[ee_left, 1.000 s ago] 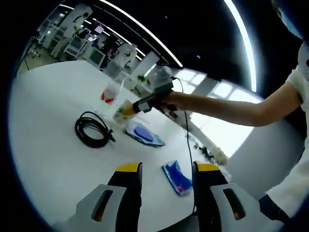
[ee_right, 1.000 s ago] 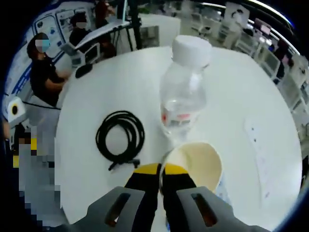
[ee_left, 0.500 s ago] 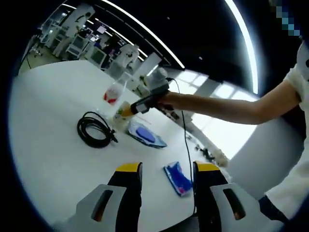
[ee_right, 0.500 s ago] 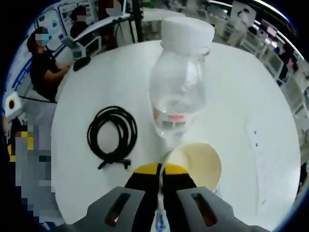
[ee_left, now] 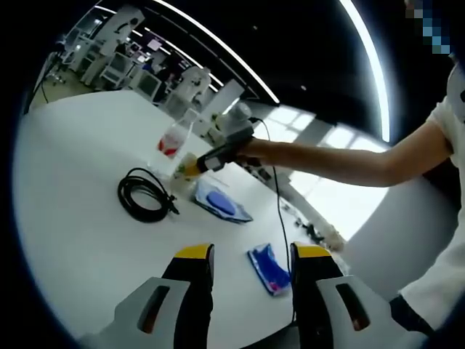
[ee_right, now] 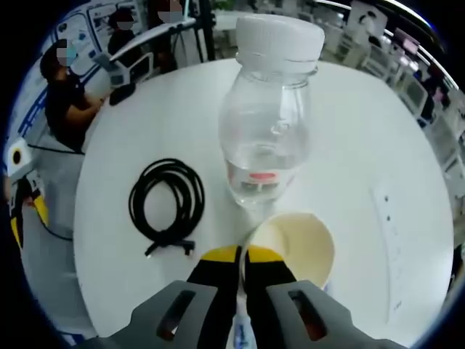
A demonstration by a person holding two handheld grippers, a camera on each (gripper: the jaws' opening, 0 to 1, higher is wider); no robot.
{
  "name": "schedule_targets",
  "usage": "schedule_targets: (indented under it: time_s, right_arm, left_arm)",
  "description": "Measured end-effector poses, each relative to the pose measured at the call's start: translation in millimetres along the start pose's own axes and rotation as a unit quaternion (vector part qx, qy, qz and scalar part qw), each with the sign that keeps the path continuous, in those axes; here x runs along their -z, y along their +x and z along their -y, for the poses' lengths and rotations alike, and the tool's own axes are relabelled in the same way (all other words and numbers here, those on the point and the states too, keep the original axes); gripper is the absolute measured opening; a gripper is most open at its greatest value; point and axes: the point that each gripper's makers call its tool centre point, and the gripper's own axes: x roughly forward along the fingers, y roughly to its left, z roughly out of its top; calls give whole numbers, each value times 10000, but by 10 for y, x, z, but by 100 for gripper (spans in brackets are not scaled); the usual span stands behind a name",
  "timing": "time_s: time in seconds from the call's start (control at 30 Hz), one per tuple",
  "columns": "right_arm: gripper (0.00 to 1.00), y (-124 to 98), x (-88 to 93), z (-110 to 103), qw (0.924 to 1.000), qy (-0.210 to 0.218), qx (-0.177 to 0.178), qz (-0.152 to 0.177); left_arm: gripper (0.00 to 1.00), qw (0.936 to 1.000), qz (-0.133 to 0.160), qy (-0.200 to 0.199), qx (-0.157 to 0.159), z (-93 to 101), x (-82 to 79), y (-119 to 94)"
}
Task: Arrange the tabletop items into an orderly group along one side of the table until the central work area is clear of visible clutter.
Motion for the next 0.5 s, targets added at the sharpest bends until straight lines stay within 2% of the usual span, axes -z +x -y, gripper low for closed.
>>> schedule_targets:
  time_s: [0.13, 0.5]
  right_arm:
    - [0, 0, 7, -3, 10000, 76, 20, -13]
    - [4, -4, -32, 17, 9999, 130, 56, 65]
  left_arm:
    - [43, 10000, 35, 4, -71, -33, -14, -6]
    - [44, 9999, 55, -25, -87, -50, -17, -12]
